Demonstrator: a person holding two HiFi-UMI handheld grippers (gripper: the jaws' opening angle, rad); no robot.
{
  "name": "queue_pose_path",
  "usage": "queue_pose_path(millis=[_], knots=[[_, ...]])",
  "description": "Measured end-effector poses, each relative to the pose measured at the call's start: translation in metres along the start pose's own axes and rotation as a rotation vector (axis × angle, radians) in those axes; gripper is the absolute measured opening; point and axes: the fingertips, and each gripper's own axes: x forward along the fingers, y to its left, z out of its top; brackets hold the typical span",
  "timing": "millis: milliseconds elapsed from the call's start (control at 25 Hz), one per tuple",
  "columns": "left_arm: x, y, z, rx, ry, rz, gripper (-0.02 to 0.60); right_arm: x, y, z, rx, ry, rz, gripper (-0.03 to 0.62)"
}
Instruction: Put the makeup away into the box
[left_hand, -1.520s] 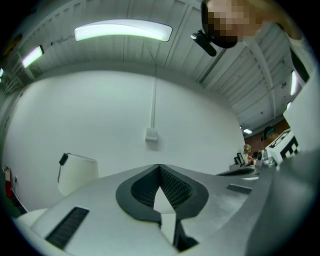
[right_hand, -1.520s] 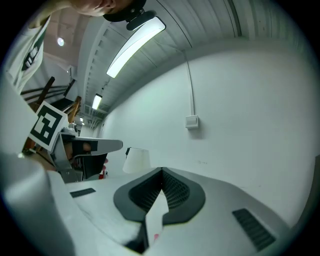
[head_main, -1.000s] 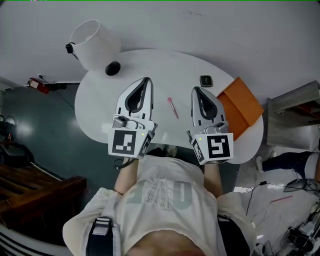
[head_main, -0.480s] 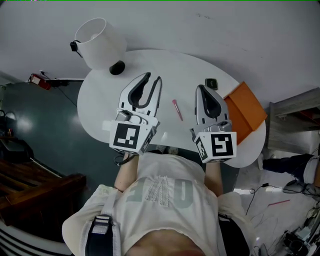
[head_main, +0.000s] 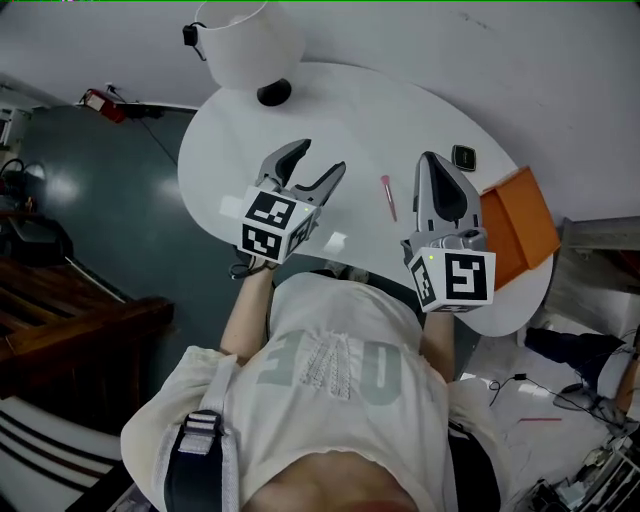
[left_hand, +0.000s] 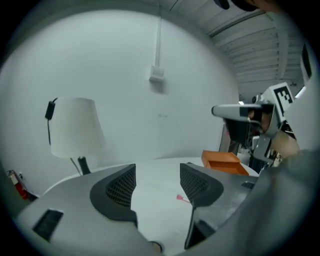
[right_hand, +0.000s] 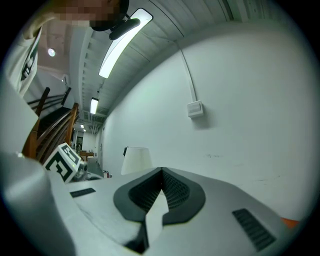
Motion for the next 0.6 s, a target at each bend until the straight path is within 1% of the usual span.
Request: queue_pose_path(millis=[120,200,280,400,520,600], knots=[[0.004,0.016,-0.059,-0.085,0.123,0.039,0.261,0.006,0.006,-0.003,-0.007,0.014,0.009,0.000],[0.007,0.023,-0.096,-0.127,0.205,0.054,0.261,0.009,0.008,-0.007,-0.006,0.026,0.012,0.000],[0.010,0.025,-0.128,-0.146,0.277,0.062,0.260,0.011,0.011,-0.011,-0.003,0.042,0.012,-0.001],[0.014,0.024,-0.166,-0.156,0.365,0.066,0.260,0.013,0.015,-0.016,-0.005,0.062,0.015,0.000],[0.016,0.020,-0.194,-0.182,0.429,0.063,0.260,0.016,0.019,-0.019,-0.023,0.076,0.032,0.000],[0.018,0.018,-0.208,-0.184,0.466,0.061,0.260,0.017,0.020,-0.019,-0.024,0.082,0.032,0.000]])
